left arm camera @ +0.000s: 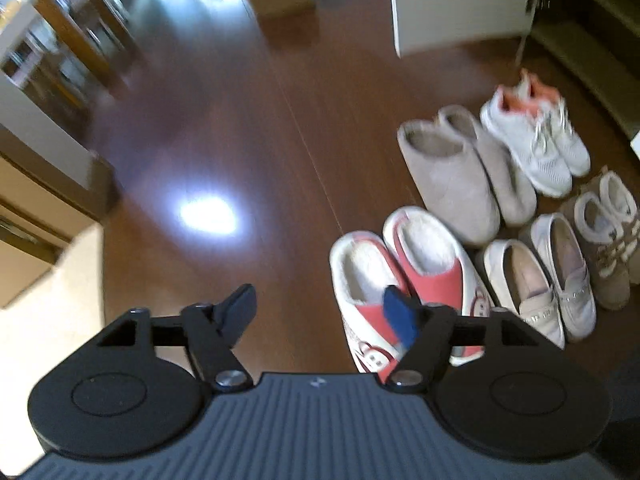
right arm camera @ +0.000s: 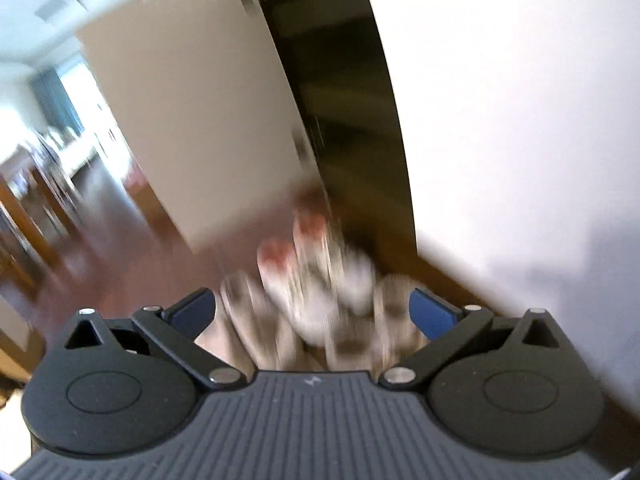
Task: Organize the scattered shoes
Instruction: 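Set the second slipper beside the first and open the left gripper, then move the right gripper back over the red-grey slipper pair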
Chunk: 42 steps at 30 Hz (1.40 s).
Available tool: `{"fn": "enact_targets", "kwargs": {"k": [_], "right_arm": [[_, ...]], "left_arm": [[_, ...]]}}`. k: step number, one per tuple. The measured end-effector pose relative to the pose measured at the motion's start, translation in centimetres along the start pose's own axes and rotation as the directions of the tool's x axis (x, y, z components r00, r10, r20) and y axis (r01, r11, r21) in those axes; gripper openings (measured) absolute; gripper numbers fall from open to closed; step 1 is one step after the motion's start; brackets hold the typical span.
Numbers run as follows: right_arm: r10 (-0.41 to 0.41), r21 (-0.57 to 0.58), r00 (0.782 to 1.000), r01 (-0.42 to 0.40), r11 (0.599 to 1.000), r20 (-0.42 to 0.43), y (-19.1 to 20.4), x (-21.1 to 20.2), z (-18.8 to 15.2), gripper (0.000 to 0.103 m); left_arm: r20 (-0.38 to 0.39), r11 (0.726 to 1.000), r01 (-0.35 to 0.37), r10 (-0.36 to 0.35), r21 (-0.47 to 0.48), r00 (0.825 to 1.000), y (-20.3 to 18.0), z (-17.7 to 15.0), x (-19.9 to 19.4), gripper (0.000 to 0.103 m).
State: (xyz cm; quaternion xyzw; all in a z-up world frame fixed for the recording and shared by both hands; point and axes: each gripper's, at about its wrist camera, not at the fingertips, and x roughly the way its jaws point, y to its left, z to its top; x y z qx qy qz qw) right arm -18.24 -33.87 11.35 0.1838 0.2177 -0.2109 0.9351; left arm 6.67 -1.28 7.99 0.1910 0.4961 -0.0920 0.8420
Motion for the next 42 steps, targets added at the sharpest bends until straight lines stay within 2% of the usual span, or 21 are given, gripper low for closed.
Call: {"fn": "enact_targets", "kwargs": {"k": [2, 3, 5, 6, 9, 13, 15, 18, 21, 24, 27, 30, 34, 38, 42], "right_arm": [[0.04, -0.055, 0.996, -0.035, 0.998, 0.08, 1.7, -3.9, 2.3, 0.102], [0.078, -0.1, 0.987, -0.064, 0.993, 0.141, 3.3, -7.3, 3.8, 0.102], [0.127, -0.138, 0.974, -0.102, 0.985, 0.187, 5.2, -10.4, 4.4, 0.103], [0.165, -0.161, 0.965, -0.133, 0.978, 0.205, 6.5, -12.3, 4.2, 0.103], [0.24, -0.196, 0.945, -0.198, 0.96, 0.22, 9.4, -15.4, 1.9, 0.103], [0.278, -0.21, 0.946, -0.241, 0.947, 0.166, 10.5, -14.9, -2.6, 0.103], [0.251, -0.23, 0.964, -0.226, 0.947, 0.085, 10.3, -13.6, -4.5, 0.103], [0.209, -0.224, 0.975, -0.188, 0.956, 0.074, 9.2, -12.6, -5.4, 0.103], [0.145, -0.208, 0.988, -0.131, 0.969, 0.051, 7.5, -10.4, -6.1, 0.103], [0.082, -0.182, 0.996, -0.089, 0.979, -0.046, 5.6, -7.5, -7.2, 0.103], [0.017, -0.15, 0.984, -0.044, 0.988, -0.177, 4.0, -4.9, -8.5, 0.102], [0.01, -0.111, 0.971, -0.037, 0.993, -0.237, 2.8, -4.1, -9.1, 0.103], [-0.002, -0.119, 0.973, -0.027, 0.993, -0.231, 2.1, -4.5, -9.9, 0.103], [-0.067, -0.157, 0.972, 0.032, 0.987, -0.226, 1.2, -5.1, -10.8, 0.103], [-0.095, -0.146, 0.965, 0.061, 0.987, -0.245, 0.1, -4.8, -11.0, 0.102]], "left_arm": [[0.094, 1.0, -0.01, 0.01, 0.001, 0.996, -1.0, -0.3, -3.5, 0.076], [0.129, 1.0, 0.0, 0.0, 0.0, 0.992, -1.3, -0.7, -4.7, 0.078], [0.18, 1.0, 0.019, -0.018, -0.007, 0.983, -2.1, -1.6, -6.5, 0.09], [0.204, 0.999, 0.032, -0.028, -0.014, 0.979, -2.6, -2.2, -7.2, 0.091], [0.229, 0.997, 0.068, -0.06, -0.029, 0.972, -4.4, -4.0, -7.8, 0.091], [0.246, 0.994, 0.1, -0.084, -0.054, 0.966, -6.0, -6.0, -9.3, 0.091], [0.255, 0.993, 0.1, -0.081, -0.061, 0.963, -6.4, -7.0, -9.9, 0.091], [0.258, 0.991, 0.101, -0.077, -0.082, 0.963, -7.1, -8.3, -10.0, 0.091], [0.223, 0.991, 0.094, -0.07, -0.098, 0.972, -7.7, -9.5, -9.2, 0.091], [0.189, 0.99, 0.08, -0.058, -0.112, 0.98, -8.2, -10.5, -8.2, 0.091], [0.165, 0.989, 0.055, -0.032, -0.135, 0.986, -8.8, -12.0, -7.0, 0.091], [0.119, 0.985, 0.084, -0.066, -0.149, 0.991, -9.9, -13.9, -5.6, 0.091], [0.066, 0.984, 0.123, -0.115, -0.128, 0.991, -11.6, -15.7, -4.3, 0.09], [0.07, 0.989, 0.134, -0.13, -0.064, 0.989, -13.1, -17.0, -4.7, 0.09], [0.048, 0.984, 0.173, -0.171, -0.041, 0.984, -13.7, -17.8, -5.0, 0.09]]}}
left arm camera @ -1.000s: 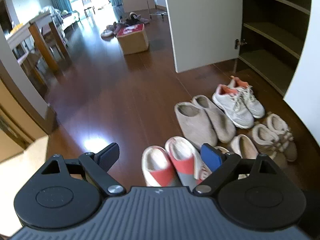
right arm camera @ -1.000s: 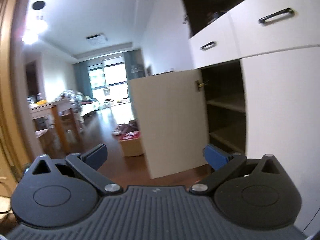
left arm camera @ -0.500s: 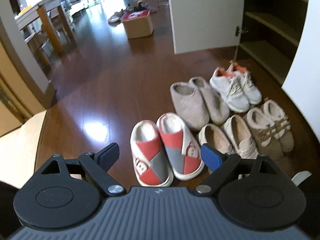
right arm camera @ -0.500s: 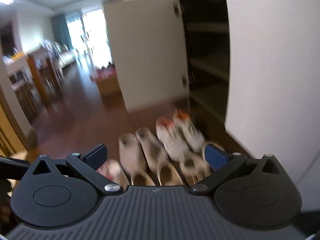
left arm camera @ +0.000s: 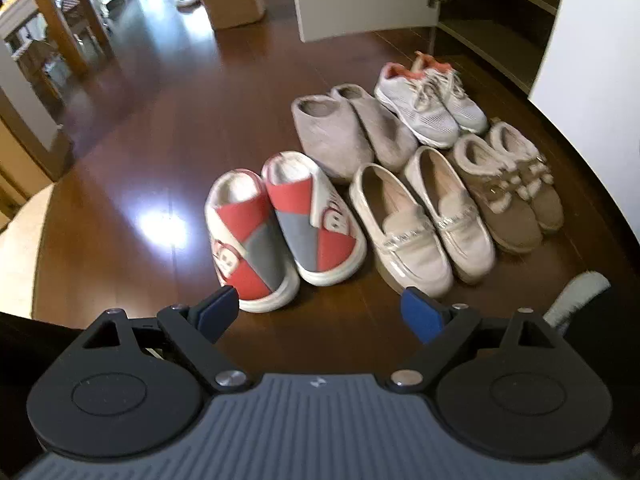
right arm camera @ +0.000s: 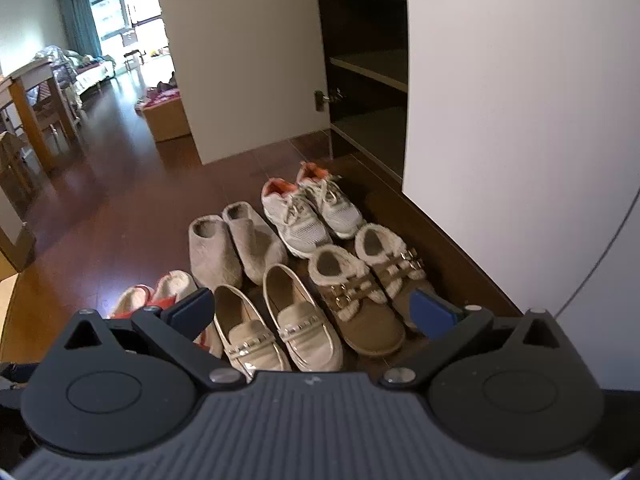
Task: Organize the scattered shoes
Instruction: 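Move the right gripper back over the red-grey slipper pair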
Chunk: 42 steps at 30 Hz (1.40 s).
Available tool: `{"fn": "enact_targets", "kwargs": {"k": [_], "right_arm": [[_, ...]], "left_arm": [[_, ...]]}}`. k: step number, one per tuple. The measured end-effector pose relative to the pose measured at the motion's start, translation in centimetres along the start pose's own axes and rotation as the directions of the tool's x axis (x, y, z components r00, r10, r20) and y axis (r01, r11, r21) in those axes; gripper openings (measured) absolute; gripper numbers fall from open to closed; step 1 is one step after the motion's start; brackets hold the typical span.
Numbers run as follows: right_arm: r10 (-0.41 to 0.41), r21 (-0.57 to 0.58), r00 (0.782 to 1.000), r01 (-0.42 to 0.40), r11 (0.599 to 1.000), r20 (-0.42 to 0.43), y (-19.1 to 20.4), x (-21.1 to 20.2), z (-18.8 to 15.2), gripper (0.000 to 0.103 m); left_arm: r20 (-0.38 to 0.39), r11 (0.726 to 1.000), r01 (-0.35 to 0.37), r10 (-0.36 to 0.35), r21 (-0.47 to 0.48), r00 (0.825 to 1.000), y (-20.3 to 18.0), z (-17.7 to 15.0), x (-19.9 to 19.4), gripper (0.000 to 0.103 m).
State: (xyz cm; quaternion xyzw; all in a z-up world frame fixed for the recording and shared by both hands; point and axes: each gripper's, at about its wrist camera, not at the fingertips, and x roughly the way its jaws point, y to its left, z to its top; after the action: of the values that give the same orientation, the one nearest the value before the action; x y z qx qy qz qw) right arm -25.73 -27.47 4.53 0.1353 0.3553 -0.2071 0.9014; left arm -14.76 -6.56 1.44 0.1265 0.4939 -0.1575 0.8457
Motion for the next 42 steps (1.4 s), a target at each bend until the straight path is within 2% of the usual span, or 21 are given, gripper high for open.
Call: {"fn": "enact_targets", "kwargs": {"k": [8, 30, 36, 38, 40, 42], "right_arm": [[-0.038, 0.006, 0.999, 0.038, 0.999, 0.019, -0.6, 0.1, 0.2, 0.102], [-0.059, -0.045, 0.998, 0.06, 0.997, 0.02, 0.4, -0.2, -0.3, 0.102], [-0.053, -0.079, 0.998, 0.056, 0.995, 0.038, 1.9, -0.9, 0.2, 0.102], [0.014, -0.09, 0.997, -0.007, 0.996, 0.071, 3.1, -3.0, 2.1, 0.102], [0.136, -0.131, 0.981, -0.118, 0.984, 0.138, 3.9, -5.4, 4.2, 0.102], [0.209, -0.21, 0.963, -0.172, 0.962, 0.171, 4.9, -6.6, 6.3, 0.102]], "left_arm": [[0.001, 1.0, 0.02, -0.02, 0.006, 1.0, -0.3, -0.4, -0.7, 0.09], [0.021, 1.0, 0.014, -0.013, -0.016, 1.0, 0.6, -0.7, -1.4, 0.09], [0.049, 0.999, -0.02, 0.022, -0.033, 0.999, 2.0, 0.3, -2.9, 0.09], [0.076, 0.997, -0.049, 0.054, -0.068, 0.996, 3.8, 1.8, -4.7, 0.09], [0.101, 0.992, -0.077, 0.087, -0.103, 0.991, 5.6, 3.2, -6.5, 0.09], [0.147, 0.987, -0.09, 0.109, -0.13, 0.983, 7.3, 4.6, -8.2, 0.091]]}}
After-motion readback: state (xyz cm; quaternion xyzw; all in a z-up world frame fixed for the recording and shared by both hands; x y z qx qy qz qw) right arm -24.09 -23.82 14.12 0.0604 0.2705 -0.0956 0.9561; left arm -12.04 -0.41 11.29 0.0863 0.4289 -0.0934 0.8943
